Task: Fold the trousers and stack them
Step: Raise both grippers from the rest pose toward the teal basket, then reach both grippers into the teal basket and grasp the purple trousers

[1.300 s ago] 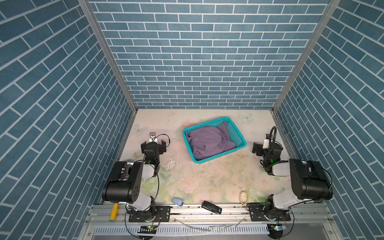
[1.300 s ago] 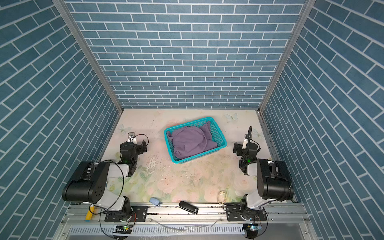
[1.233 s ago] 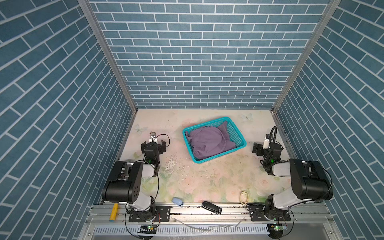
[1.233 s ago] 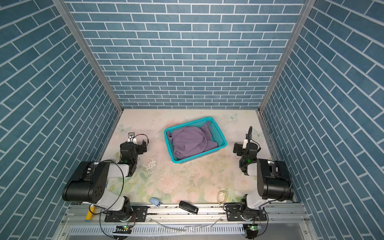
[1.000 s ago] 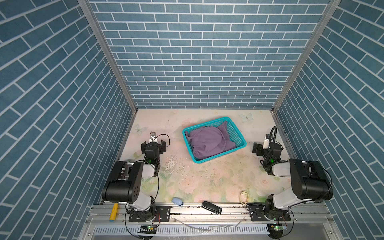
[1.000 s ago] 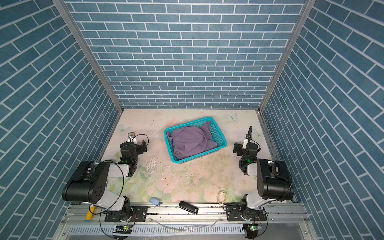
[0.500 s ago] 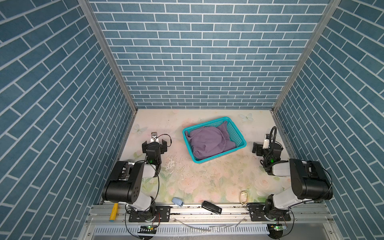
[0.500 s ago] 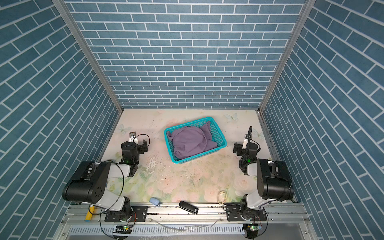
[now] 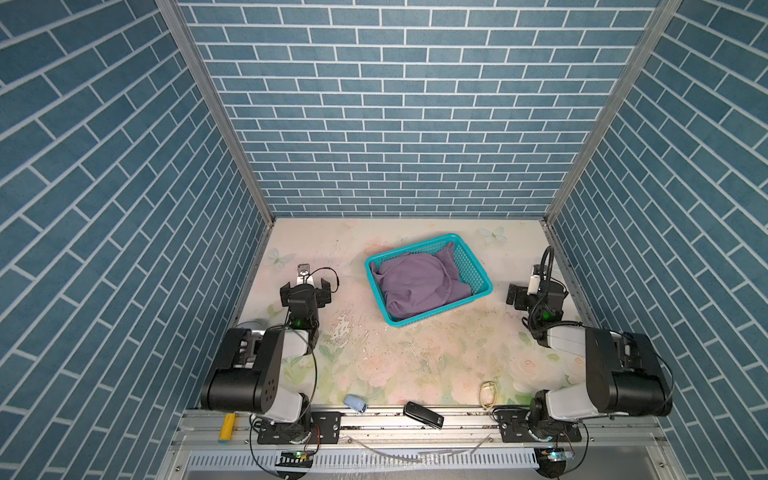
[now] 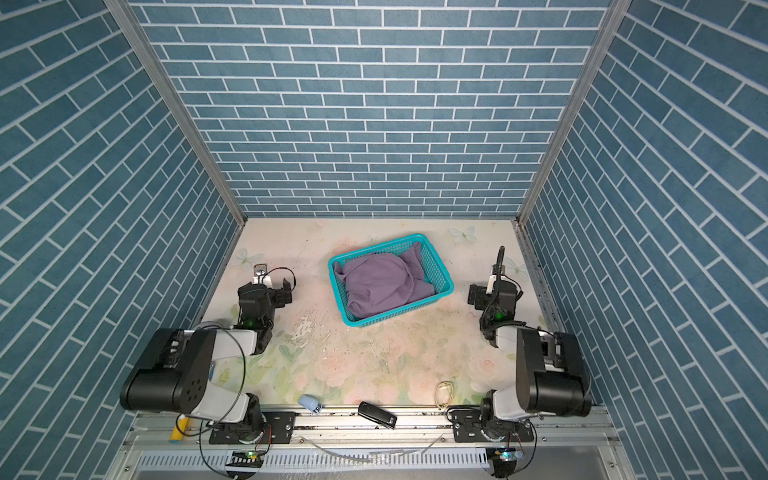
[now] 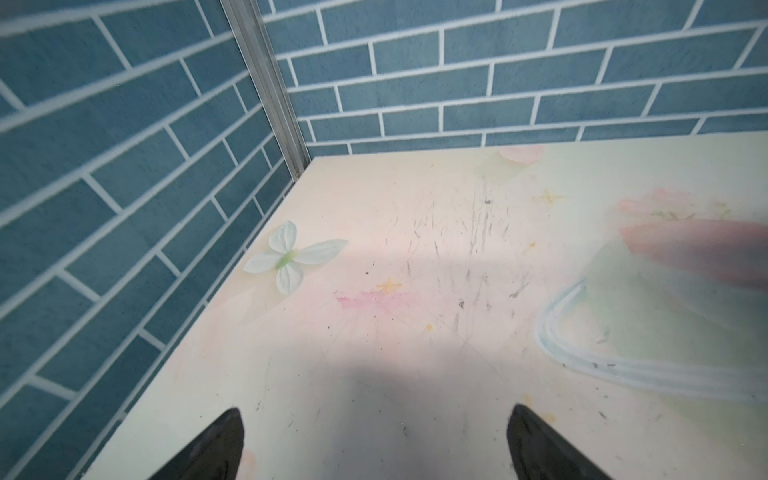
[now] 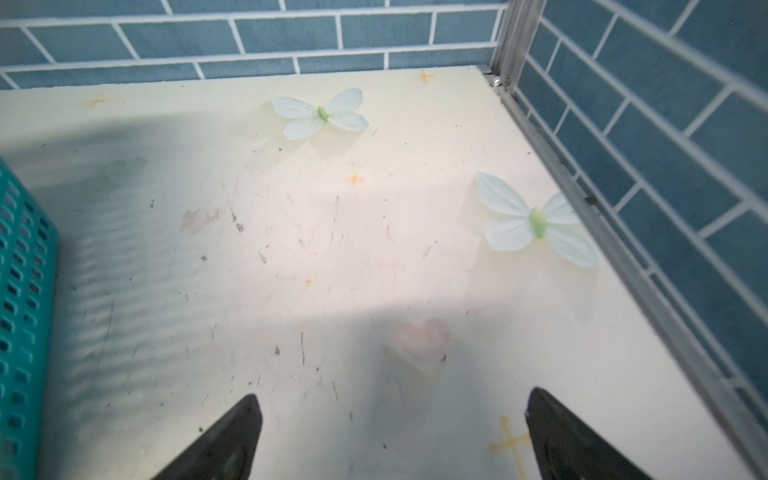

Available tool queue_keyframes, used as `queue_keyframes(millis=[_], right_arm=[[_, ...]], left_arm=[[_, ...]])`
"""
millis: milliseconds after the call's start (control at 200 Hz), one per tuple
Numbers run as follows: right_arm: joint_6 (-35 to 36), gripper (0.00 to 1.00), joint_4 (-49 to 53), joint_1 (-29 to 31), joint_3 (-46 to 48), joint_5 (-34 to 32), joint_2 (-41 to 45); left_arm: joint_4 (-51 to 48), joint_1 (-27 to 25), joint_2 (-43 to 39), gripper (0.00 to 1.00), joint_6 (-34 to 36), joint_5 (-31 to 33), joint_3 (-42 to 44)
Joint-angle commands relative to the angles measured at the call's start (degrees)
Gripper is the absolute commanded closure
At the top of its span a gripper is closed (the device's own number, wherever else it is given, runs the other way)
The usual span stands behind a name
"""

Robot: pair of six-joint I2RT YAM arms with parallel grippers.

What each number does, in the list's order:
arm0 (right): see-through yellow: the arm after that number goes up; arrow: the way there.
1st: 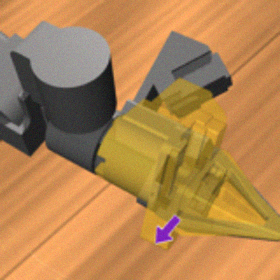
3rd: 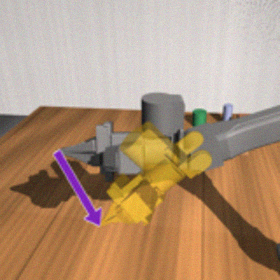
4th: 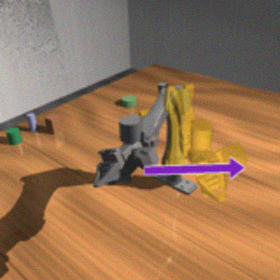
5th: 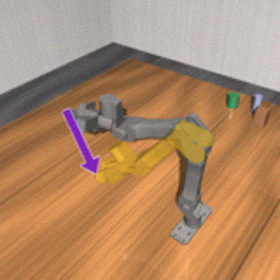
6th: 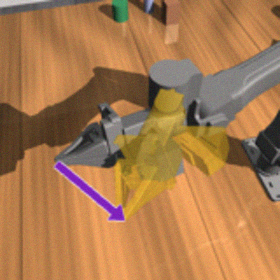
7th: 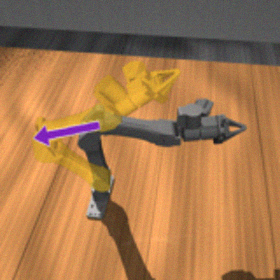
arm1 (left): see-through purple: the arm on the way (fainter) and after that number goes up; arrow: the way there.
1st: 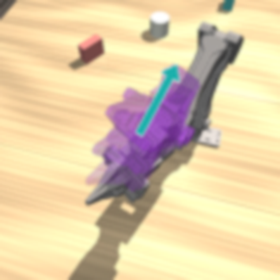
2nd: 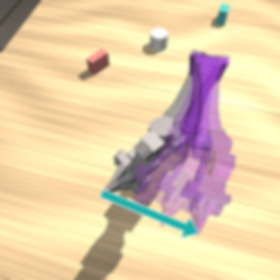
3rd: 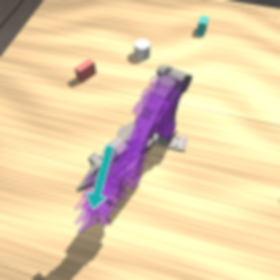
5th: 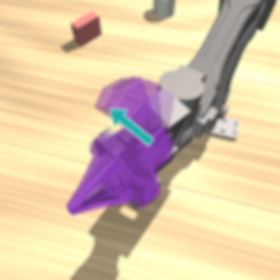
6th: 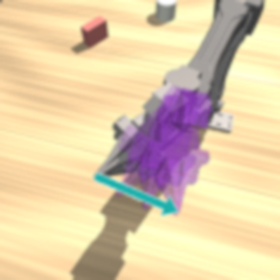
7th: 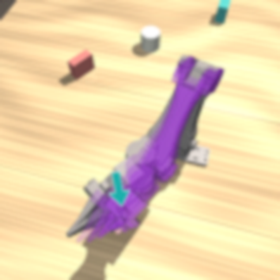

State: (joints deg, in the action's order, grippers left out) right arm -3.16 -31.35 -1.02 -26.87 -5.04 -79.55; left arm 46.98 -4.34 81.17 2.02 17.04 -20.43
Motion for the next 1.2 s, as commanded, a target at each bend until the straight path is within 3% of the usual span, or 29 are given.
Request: queue_keyframes(millis=[0,75,150,225,270,355,460,675,765,955,1195], right_arm=[[1.1,0.01,14.0,4.9,-7.8,-16.1,7.3],[1.4,0.01,17.3,8.7,-9.6,-26.0,10.3],[-3.2,0.01,23.7,10.5,-11.7,-27.2,13.1],[-10.3,0.01,35.2,11.7,-16.6,-28.3,13.7],[-13.2,0.01,41.4,13.0,-19.7,-29.9,13.1],[-14.6,0.01,46.4,17.9,-22.6,-34.4,12.3],[-15.4,0.01,49.7,24.9,-25.9,-37.2,11.2],[-10.8,0.01,47.6,36.1,-34.3,-24.0,2.4],[-8.7,0.01,45.8,39.8,-38.0,-18.4,-3.2],[-12.8,0.01,41.7,41.2,-43.3,-0.6,-13.5],[-17.3,0.01,37.4,41.8,-46.5,9.7,-25.8]], left_arm=[[-8.7,-1.8,-8.2,0.01,0.0,5.9,-2.5],[-16.9,-2.2,-11.8,0.01,-5.6,10.4,-6.4],[-30.4,-2.3,-14.5,0.01,-17.9,17.7,-12.4],[-48.4,-2.3,-17.5,0.01,-31.6,20.4,-19.2],[-55.2,-2.3,-18.8,0.01,-35.8,21.4,-22.2],[-57.0,-2.3,-21.5,0.01,-38.8,19.6,-22.3],[-54.0,-2.3,-23.2,0.01,-38.2,9.4,-21.4],[-55.7,-2.5,-16.7,0.12,-38.6,-10.9,-26.2],[-54.5,-4.0,-14.3,0.15,-39.3,-16.0,-26.1],[-52.1,-10.4,-9.5,0.19,-39.6,-18.1,-25.2],[-47.7,-17.2,-1.4,0.22,-43.1,-19.8,-26.8]])
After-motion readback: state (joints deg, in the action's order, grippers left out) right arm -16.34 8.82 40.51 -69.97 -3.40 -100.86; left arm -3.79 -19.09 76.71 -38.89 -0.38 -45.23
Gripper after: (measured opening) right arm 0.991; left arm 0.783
